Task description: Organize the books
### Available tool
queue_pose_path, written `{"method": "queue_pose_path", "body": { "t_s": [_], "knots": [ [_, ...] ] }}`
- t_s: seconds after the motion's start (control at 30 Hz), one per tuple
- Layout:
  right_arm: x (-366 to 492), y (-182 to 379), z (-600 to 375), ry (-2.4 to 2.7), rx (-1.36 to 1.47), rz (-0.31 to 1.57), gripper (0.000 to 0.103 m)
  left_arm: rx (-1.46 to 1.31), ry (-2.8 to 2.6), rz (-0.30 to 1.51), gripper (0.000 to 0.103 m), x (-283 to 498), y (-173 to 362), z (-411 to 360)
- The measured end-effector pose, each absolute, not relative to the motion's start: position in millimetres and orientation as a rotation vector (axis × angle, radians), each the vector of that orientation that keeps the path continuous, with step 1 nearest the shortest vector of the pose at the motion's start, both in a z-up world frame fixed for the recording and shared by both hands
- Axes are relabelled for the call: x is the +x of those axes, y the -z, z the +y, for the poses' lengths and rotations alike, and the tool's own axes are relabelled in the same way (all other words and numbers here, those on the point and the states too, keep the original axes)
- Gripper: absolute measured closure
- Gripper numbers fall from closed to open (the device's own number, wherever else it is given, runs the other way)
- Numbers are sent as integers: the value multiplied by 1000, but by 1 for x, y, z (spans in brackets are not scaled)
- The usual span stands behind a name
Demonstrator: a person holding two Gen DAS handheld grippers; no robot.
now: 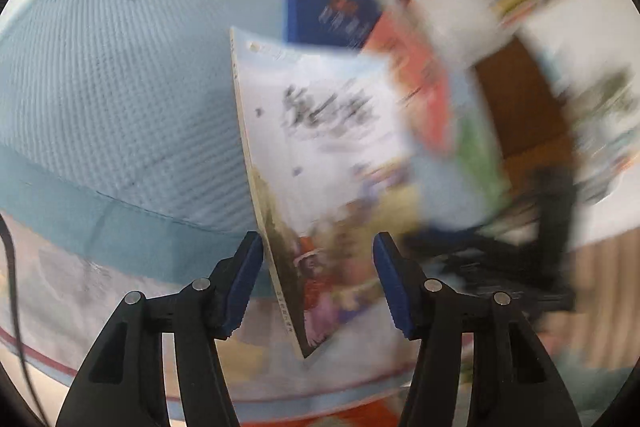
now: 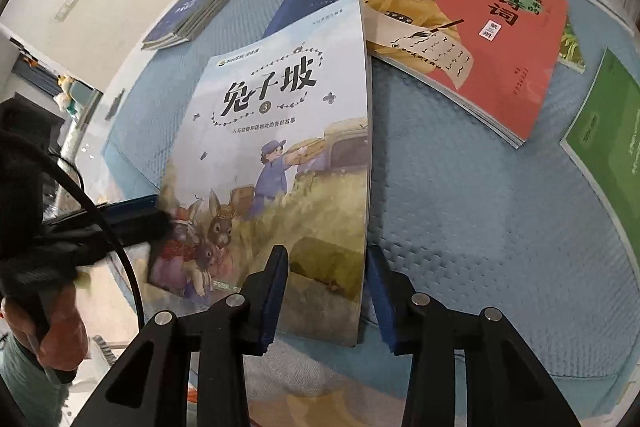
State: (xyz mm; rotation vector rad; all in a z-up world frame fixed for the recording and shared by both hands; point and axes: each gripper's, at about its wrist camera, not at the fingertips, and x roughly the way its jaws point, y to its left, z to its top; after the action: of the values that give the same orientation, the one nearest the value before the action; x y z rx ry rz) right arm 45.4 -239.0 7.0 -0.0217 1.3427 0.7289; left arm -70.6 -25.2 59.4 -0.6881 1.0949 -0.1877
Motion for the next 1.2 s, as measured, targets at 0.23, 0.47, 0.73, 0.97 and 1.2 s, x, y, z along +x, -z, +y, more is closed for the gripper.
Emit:
{"method": "queue_pose_path", "body": {
  "t_s": [0.23,0.47,0.73,0.97,1.2],
  "knots": [
    [45,-6,-254,-726,62,1354,63,-681,114,1091,56,-73,-49,-29],
    [40,-5,-255,-712,103,1334,62,-959,163,1003,67,-87,-36,-7],
    [39,-6,-255,-693,108,1330,61,-903,139,1071,93,-73,-23,-37],
    [44,-13,-261,-705,200,1391,58,-876,154,1098,95,-59,-25,-63],
    [52,-7,-294,-810,547,1482,41,-1115,310,1016,95,-49,-42,-56]
  ]
}}
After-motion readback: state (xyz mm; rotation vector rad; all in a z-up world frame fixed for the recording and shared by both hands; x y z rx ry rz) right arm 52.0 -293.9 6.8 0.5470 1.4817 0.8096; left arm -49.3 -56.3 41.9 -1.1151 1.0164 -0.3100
